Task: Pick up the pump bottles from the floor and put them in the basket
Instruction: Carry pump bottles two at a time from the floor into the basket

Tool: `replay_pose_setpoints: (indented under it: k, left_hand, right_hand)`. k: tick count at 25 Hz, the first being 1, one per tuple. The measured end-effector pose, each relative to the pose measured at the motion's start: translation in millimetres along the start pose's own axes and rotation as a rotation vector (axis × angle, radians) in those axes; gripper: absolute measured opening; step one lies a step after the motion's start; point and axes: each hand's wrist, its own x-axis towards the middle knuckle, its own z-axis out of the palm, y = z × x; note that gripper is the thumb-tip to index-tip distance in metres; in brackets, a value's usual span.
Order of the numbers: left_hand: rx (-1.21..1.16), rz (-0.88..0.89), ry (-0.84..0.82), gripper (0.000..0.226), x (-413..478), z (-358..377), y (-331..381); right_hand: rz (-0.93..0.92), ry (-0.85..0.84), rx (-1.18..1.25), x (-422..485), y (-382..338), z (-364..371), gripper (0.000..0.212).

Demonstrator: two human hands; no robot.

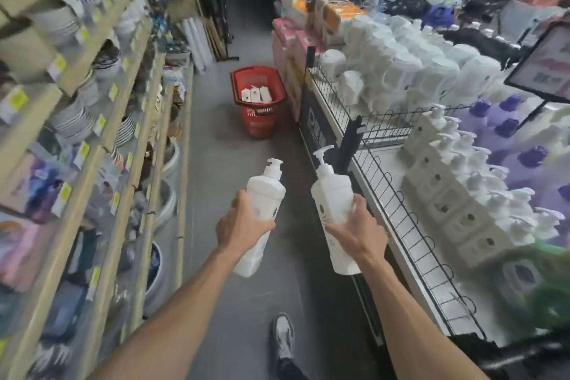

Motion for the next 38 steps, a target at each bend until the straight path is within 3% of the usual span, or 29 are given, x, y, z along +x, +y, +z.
replay_pose_setpoints:
  k: [13,18,28,38]
  left_hand:
    - [-0.071,-0.209,0.127,0.074,228,-27,-13]
    - [-0.076,-0.26,0.141,0.073,313,-54,-44]
    - [-0.2,-0.224,0.084,0.075,524,-110,-100]
    - [-0.056,-0.249,0.08,0.075,721,-134,-101]
  right_hand:
    - [-0.144,-0.152,-0.07,219,-122,69,0.062]
    - [-0.151,-0.186,-0.072,288,-183,109,0.068]
    - [-0.105,-0.175,-0.059,424,-316,189,0.072]
    - [-0.101,-0.213,-0.095,598,-404,247,0.07]
